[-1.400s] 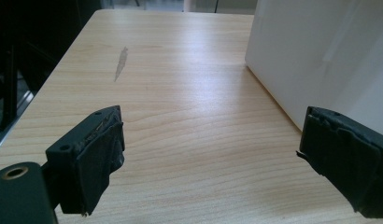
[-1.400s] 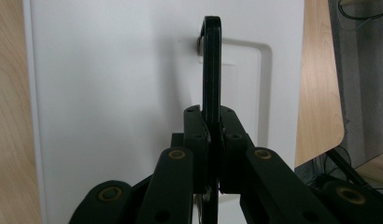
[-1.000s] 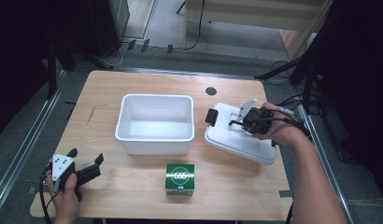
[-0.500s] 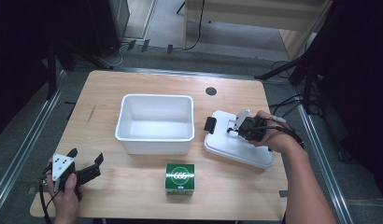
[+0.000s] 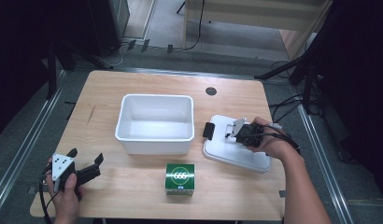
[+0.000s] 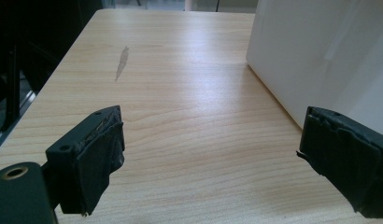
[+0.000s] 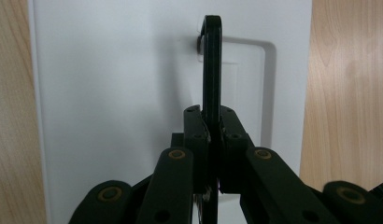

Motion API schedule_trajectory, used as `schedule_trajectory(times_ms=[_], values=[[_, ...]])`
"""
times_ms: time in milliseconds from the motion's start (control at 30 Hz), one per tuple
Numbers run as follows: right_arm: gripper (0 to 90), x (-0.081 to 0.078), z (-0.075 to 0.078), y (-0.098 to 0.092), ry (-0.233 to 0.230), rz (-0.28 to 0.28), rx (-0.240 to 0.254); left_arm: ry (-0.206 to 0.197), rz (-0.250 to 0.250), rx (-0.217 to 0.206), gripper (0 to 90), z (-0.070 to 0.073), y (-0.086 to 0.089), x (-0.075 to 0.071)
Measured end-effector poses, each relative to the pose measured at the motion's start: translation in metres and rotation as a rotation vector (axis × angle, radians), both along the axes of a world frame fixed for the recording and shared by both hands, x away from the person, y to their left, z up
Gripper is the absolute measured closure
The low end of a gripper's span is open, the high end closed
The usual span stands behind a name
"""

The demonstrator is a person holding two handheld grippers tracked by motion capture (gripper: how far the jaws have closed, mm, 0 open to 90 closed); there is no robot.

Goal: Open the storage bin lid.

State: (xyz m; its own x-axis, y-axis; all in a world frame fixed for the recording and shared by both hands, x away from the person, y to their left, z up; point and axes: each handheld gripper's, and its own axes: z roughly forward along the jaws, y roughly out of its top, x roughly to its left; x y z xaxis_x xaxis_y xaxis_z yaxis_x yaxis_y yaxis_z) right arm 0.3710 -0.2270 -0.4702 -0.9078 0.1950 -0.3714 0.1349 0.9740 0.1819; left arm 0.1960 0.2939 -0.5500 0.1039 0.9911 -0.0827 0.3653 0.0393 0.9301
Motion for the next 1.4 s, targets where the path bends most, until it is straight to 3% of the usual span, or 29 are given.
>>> schedule_trajectory(times_ms=[133,300,367,433,500,600,667,733,833,900,1000,1400], values=[[83.3,-0.002,-0.001,-0.001,0.008,-0.016,0.022,0.001,0.002,-0.002,7.1,0.0,0.0,0.0],[66.1,-0.008,0.002,0.0,0.019,-0.012,0.049,0.001,0.003,-0.003,7.1,0.0,0.0,0.0],[61.5,-0.01,0.004,0.0,0.047,-0.025,0.071,0.001,0.003,-0.003,7.1,0.0,0.0,0.0],[54.3,-0.012,0.007,0.001,0.054,-0.01,0.088,0.001,0.003,-0.004,7.1,0.0,0.0,0.0],[44.2,-0.013,0.012,0.003,0.069,-0.03,0.109,0.002,0.002,-0.007,7.1,0.0,0.0,0.0],[26.8,-0.017,0.017,0.01,0.095,-0.081,0.092,0.004,0.001,-0.005,7.1,0.0,0.0,0.001],[20.7,-0.021,0.02,0.015,0.097,-0.086,0.081,0.003,0.0,-0.006,7.1,0.0,0.0,0.0],[11.8,-0.026,0.024,0.021,0.127,-0.088,0.092,0.002,0.001,-0.008,7.1,0.0,0.0,0.0],[6.0,-0.034,0.027,0.028,0.148,-0.081,0.103,0.005,-0.002,-0.008,7.1,0.0,0.001,0.001],[0.0,-0.038,0.03,0.033,0.211,-0.08,0.119,0.007,-0.001,-0.007,7.1,0.0,0.001,0.001],[0.0,-0.045,0.033,0.041,0.241,-0.065,0.125,0.007,-0.002,-0.008,7.1,0.0,0.001,0.002],[0.0,-0.076,0.036,0.082,0.266,0.033,0.146,0.008,-0.005,-0.01,7.1,0.0,0.001,0.002]])
